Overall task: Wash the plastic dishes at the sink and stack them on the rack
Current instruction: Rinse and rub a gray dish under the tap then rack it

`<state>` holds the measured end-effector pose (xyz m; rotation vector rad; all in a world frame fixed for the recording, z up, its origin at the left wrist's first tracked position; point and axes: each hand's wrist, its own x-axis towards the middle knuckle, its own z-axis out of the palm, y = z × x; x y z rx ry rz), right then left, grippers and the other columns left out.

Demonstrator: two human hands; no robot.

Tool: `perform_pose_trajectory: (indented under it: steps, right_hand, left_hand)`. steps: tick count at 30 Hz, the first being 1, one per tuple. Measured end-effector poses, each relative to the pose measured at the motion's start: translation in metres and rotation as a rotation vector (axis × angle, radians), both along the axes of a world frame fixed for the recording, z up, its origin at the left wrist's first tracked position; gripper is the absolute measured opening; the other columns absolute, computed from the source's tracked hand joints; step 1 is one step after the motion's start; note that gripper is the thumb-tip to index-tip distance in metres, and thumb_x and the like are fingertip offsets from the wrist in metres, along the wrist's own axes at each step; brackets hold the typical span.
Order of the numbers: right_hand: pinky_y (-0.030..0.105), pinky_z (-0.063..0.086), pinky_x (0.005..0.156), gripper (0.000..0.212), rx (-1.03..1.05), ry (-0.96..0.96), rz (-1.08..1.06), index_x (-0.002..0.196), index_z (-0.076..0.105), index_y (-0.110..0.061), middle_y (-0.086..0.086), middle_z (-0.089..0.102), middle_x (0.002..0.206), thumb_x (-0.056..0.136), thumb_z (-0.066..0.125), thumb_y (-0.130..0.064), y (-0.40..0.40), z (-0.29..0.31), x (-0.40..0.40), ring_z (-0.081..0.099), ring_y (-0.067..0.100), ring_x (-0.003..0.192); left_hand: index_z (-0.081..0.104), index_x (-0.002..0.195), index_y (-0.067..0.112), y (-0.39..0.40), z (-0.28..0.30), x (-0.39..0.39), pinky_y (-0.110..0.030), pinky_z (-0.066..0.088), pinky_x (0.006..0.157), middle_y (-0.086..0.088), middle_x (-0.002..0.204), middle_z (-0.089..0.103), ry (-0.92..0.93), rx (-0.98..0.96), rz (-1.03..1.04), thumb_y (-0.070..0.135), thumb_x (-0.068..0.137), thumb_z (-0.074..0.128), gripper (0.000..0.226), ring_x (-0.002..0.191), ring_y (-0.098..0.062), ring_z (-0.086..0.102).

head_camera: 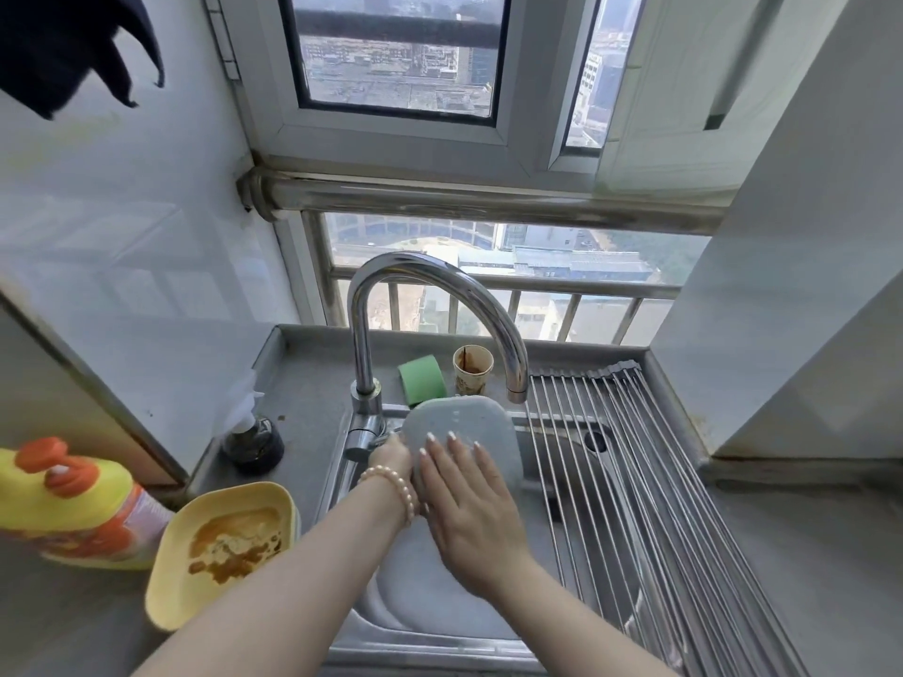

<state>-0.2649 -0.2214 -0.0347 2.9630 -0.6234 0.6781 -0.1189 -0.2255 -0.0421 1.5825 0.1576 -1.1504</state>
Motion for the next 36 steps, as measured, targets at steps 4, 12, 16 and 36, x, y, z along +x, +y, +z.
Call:
perform_pose_trajectory:
  steps: [4, 12, 16, 36]
  right_hand:
    - [0.049, 0.036, 0.104, 0.050, 0.175, -0.163, -0.240, 0.136, 0.052, -0.011, 0.011, 0.045, 0.145, 0.101, 0.029, -0.037, -0.012, 0.004, -0.007, 0.043, 0.035, 0.132]
    - [0.042, 0.049, 0.092, 0.062, 1.531, -0.469, -0.809, 0.106, 0.063, -0.001, 0.012, 0.065, 0.103, 0.090, 0.045, -0.059, -0.073, 0.038, 0.010, 0.062, 0.030, 0.095]
    - [0.034, 0.043, 0.069, 0.046, 1.339, -0.620, -0.729, 0.066, 0.055, -0.008, 0.009, 0.057, 0.067, 0.098, 0.045, -0.039, -0.082, 0.048, 0.002, 0.052, 0.023, 0.065]
    - [0.037, -0.018, 0.116, 0.070, 0.563, 0.547, -0.087, 0.151, -0.010, -0.012, 0.011, -0.020, 0.157, 0.100, 0.023, -0.045, -0.029, 0.026, 0.010, -0.023, 0.019, 0.144]
  left_hand:
    - [0.065, 0.109, 0.004, -0.002, -0.029, 0.000, -0.054, 0.052, 0.090, -0.015, 0.104, 0.070, 0.160, -0.059, 0.148, 0.048, 0.097, 0.037, 0.054, 0.096, -0.031, 0.067]
    - [0.065, 0.084, 0.011, 0.020, 0.008, -0.022, -0.035, 0.055, 0.065, -0.011, 0.079, 0.067, 0.161, -0.090, 0.029, 0.028, 0.087, 0.042, 0.029, 0.073, -0.029, 0.063]
    - [0.068, 0.078, 0.018, 0.027, 0.023, -0.029, -0.031, 0.049, 0.070, -0.004, 0.081, 0.071, 0.359, -0.045, -0.190, 0.037, 0.085, 0.039, 0.035, 0.080, -0.027, 0.065]
    - [0.057, 0.124, 0.024, 0.045, 0.026, -0.038, -0.054, 0.045, 0.092, -0.005, 0.123, 0.066, 0.493, -0.354, -0.370, 0.048, 0.098, 0.033, 0.043, 0.110, -0.026, 0.061]
